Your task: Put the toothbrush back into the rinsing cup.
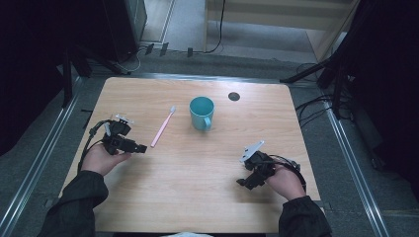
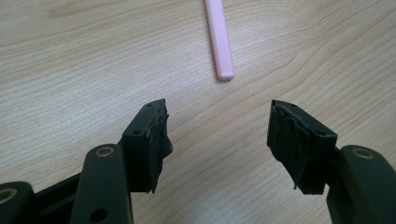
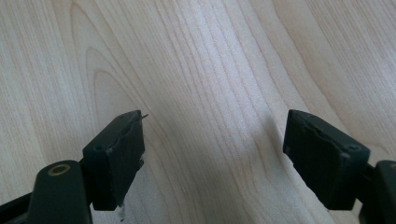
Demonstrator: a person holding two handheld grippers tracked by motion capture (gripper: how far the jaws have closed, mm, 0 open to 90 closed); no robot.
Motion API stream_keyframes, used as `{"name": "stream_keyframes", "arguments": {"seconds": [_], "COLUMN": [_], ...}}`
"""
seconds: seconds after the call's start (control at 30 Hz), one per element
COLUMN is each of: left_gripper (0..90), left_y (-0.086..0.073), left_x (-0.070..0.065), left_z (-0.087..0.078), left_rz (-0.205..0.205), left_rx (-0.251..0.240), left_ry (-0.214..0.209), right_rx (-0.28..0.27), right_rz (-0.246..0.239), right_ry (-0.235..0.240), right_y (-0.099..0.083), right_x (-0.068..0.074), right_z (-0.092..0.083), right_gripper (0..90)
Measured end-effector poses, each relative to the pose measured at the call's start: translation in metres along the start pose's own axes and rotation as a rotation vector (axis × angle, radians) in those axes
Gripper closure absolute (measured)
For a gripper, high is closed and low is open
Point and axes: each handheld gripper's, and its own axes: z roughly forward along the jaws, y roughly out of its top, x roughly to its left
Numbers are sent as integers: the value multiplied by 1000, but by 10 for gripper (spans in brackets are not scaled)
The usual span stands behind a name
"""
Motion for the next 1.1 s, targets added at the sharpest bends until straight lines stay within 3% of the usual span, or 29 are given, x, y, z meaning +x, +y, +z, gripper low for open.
{"name": "stream_keyframes", "arguments": {"seconds": [0.27,0.43,0.63,0.83,1.0,1.1], "left_gripper": [354,297,214,326,343,360], "left_y": [0,1,2,3,8,13], "left_x": [1,2,1,-1,-2,-4], "left_z": [-1,-2,-5,-5,-5,-2], "left_rz": [-4,-41,-25,-9,-5,7], "left_rx": [-2,-11,-32,-16,-14,24], "left_ry": [-10,-48,-65,-28,-23,2], "right_rx": [2,0,1,1,-16,-32], "right_rz": [-2,1,-2,-9,-9,-11], "right_ry": [0,0,0,-5,-12,-4], "right_y": [0,0,0,3,3,6], "right_x": [0,0,0,0,0,-2], "right_z": [0,0,0,0,-2,-2], "right_gripper": [204,204,204,204,205,204]}}
